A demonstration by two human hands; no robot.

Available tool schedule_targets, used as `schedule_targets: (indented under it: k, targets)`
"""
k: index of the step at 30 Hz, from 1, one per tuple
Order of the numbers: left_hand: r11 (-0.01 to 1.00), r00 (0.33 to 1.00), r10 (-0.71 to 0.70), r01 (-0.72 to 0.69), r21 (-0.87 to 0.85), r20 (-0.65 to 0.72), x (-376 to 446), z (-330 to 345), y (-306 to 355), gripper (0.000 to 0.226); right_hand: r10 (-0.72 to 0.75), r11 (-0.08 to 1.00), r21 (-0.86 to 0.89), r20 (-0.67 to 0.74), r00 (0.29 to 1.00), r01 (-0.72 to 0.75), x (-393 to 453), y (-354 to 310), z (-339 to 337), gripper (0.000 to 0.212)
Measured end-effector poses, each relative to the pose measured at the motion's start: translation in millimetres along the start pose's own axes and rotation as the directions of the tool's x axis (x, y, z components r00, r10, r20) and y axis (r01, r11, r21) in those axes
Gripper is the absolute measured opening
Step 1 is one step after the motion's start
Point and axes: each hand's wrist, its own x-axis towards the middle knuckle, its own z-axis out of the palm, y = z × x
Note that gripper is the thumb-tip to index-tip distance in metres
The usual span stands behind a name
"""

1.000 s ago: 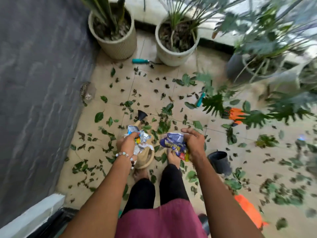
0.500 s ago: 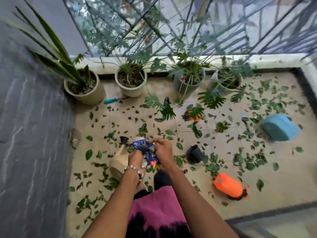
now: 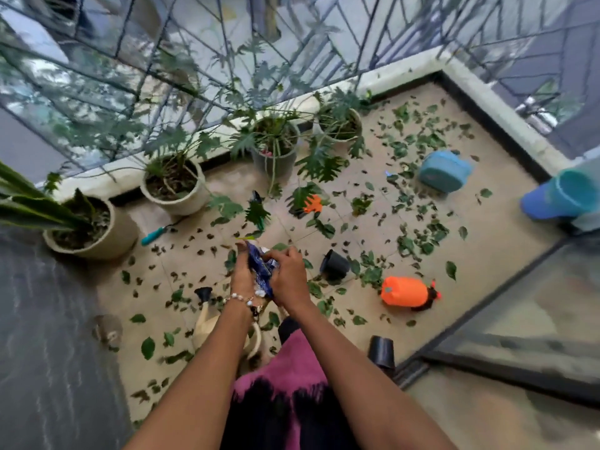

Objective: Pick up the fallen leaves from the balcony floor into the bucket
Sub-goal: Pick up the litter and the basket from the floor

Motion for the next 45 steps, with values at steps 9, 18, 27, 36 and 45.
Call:
schedule_targets:
  k: [9, 18, 27, 36, 45]
  targets:
    - [0.964, 0.990, -0.126, 0.137, 0.227, -0.066, 47.6, 38.6, -28.8, 0.080, -0.084, 0.984, -0.156, 0.045, 0.995, 0.090, 0.1, 30.2, -63.8, 0.038]
    - [0.874, 0.992, 0.084, -0.028, 0.485, -0.093, 38.1, 134.3, -25.8, 0.012, 0.109, 0.936, 0.347, -0.112, 0.988, -0.064, 24.9, 68.9, -160.6, 0.035]
    - [0.844, 0.976, 0.216, -0.206, 0.495, 0.038, 52.0, 211.9, -39.8, 0.032, 0.246, 0.864, 0.503, -0.477, 0.844, 0.032, 60.1, 93.2, -207.6, 0.015]
    - [0.879, 0.998, -0.024, -0.003, 0.477, 0.052, 64.1, 288.9, -99.9, 0.022, -0.012, 0.906, 0.359, -0.508, 0.861, 0.225, 63.7, 115.6, -237.4, 0.035]
    - [0.894, 0.889, -0.338, 0.201, 0.399, 0.308, 57.4, 374.6, -147.2, 0.061, 0.144, 0.924, 0.373, -0.540, 0.829, 0.082, 85.0, 172.0, -307.3, 0.053]
